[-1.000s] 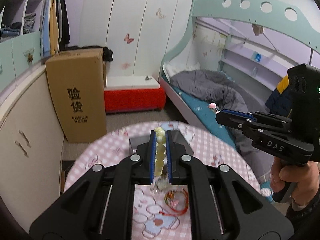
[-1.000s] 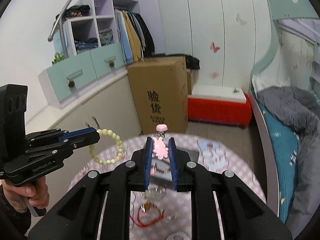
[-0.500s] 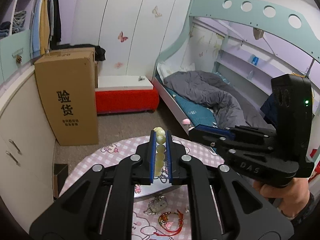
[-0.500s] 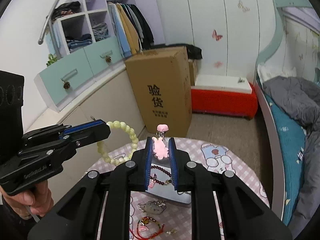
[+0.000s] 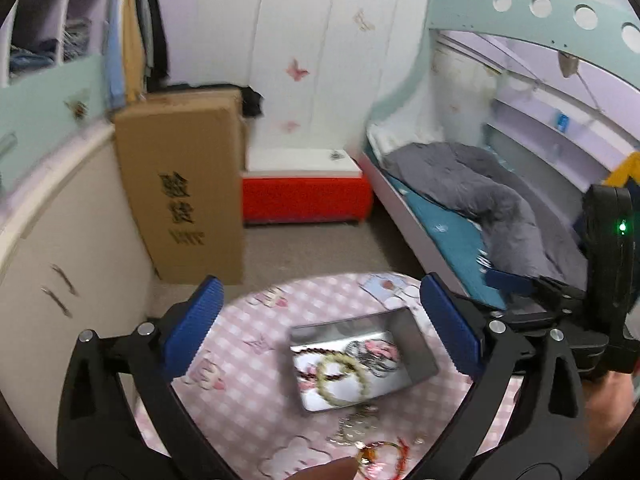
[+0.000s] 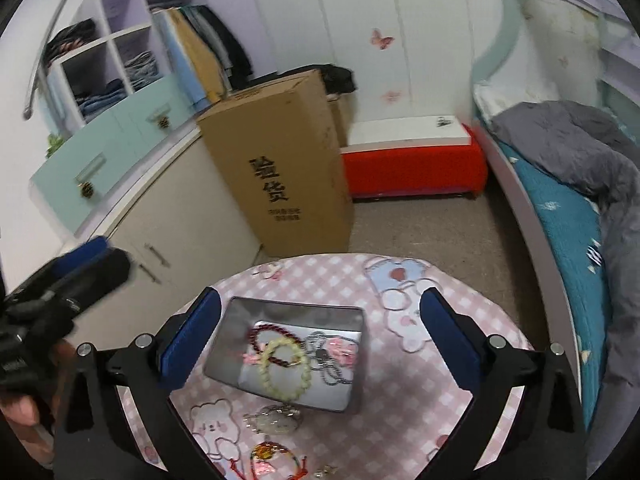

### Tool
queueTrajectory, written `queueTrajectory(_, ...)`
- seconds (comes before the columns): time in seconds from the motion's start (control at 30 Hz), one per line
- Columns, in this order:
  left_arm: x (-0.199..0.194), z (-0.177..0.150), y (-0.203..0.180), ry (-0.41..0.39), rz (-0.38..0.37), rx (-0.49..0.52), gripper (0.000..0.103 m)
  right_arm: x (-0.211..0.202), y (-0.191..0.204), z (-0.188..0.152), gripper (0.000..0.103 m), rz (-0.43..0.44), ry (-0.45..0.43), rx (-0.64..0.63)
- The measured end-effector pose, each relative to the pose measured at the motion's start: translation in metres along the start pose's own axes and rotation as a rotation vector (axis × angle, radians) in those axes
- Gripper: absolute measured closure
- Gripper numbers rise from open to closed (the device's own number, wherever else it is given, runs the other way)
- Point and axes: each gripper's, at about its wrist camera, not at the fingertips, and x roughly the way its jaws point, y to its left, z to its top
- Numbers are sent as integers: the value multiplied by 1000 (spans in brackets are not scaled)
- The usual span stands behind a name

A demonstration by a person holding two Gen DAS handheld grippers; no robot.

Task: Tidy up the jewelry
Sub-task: 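Open both tools to release the pearl bracelet and charm into the box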

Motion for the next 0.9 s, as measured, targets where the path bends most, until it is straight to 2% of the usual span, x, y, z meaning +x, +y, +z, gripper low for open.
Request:
queueTrajectory(0.13, -11, -2, 4, -29, 75, 12, 6, -8, -8, -2, 7, -29, -19, 35)
queueTrajectory(0.37, -38, -3, 4, -90, 105, 16, 6, -26, -7, 0, 7, -37, -66, 36)
queueTrajectory(0.63, -64, -7, 5, -134, 110, 17, 6, -49, 0, 2, 7, -46, -110, 17)
queueTrajectory(0.9, -81, -27, 8, -143, 101, 16, 6, -80, 6, -13, 7, -51, -154, -6)
